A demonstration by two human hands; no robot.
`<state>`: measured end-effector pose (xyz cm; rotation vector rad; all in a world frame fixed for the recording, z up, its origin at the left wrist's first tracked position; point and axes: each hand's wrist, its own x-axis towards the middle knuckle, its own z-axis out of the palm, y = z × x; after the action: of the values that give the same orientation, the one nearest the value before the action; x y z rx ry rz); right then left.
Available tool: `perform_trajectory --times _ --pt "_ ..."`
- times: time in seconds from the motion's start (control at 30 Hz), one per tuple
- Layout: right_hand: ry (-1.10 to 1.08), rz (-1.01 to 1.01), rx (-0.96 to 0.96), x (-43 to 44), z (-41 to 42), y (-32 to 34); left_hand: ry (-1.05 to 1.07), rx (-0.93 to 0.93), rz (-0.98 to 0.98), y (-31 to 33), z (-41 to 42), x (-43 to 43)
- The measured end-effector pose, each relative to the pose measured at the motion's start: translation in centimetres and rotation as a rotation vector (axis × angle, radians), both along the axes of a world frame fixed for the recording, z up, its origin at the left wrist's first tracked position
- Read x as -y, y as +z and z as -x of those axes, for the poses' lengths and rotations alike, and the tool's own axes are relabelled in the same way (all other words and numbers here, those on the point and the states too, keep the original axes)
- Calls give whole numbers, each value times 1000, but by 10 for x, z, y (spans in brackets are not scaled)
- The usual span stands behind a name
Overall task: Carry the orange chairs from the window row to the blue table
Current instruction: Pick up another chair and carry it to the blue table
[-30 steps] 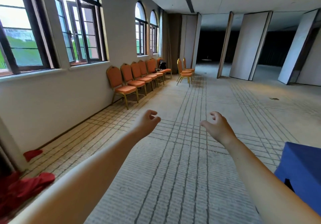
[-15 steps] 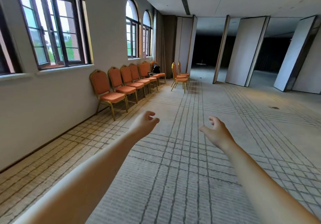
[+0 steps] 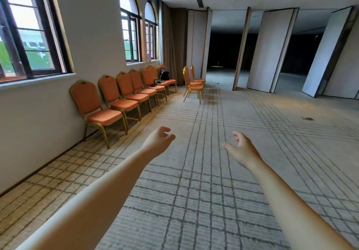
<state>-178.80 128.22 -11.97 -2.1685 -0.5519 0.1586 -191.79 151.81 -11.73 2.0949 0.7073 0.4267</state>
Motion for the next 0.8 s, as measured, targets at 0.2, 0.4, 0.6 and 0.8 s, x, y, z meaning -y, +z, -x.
perform_trajectory --times 0.2,0.4,0.6,0.8 --pt "15 25 -9 -74 -183 7 -1 -7 -9 4 -174 -74" --pt "22 46 -11 -149 -326 10 9 -3 -5 8 -317 -144" --pt "15 69 -39 -222 -455 -1 -1 -9 31 1 -451 -216" --pt "-1 47 -21 -334 -627 -3 -30 14 31 -2 -632 -331"
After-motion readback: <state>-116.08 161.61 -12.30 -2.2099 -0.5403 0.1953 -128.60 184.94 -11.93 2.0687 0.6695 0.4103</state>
